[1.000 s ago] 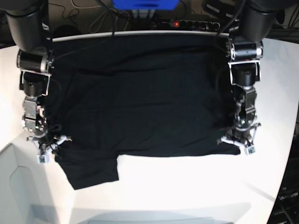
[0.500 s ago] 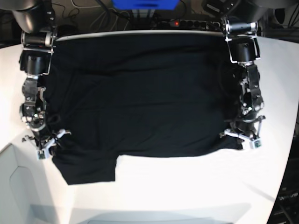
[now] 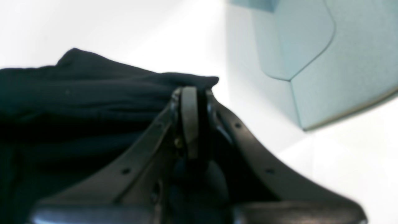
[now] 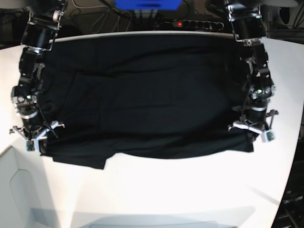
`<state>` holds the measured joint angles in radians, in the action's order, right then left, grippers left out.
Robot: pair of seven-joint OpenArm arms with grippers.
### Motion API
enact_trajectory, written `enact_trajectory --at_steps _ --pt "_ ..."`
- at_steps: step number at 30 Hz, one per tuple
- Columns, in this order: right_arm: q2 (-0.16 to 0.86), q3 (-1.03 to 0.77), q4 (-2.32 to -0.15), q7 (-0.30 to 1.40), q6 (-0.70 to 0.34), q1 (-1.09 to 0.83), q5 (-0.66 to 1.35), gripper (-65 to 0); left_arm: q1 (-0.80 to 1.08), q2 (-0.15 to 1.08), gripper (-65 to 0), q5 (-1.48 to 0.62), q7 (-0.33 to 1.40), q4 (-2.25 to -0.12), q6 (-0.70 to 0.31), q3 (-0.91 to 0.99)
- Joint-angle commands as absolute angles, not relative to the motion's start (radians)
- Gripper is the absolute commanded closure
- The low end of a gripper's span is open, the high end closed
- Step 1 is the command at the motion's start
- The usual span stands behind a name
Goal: Fold the T-shirt properly
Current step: 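Grasp the hem corners and fold them toward the shoulder edge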
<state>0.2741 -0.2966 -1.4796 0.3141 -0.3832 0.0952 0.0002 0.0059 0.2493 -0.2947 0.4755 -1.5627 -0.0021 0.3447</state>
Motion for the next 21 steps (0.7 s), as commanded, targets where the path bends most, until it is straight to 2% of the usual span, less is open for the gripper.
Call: enact_trajectory --at_steps 1,9,14,21 --pt "0.291 -0.311 -1.506 0.288 -0.378 0.102 0.005 0.0 0.010 0.263 0.0 -0.294 0.455 -1.600 0.002 0.358" --pt "0.289 -0.387 -1.534 0.280 -0.378 0.007 0.005 0.0 0.131 0.263 0.0 -0.306 0.447 -1.647 0.001 0.440" --pt "0.286 -0.432 -1.535 0.278 -0.432 -0.059 0.005 0.0 0.209 0.265 0.0 -0.444 0.447 -1.647 0.001 0.469" --pt "0.252 -0.466 -1.532 0.278 -0.433 -0.137 0.005 0.0 0.312 0.263 0.0 -0.526 0.446 -1.632 0.001 0.475"
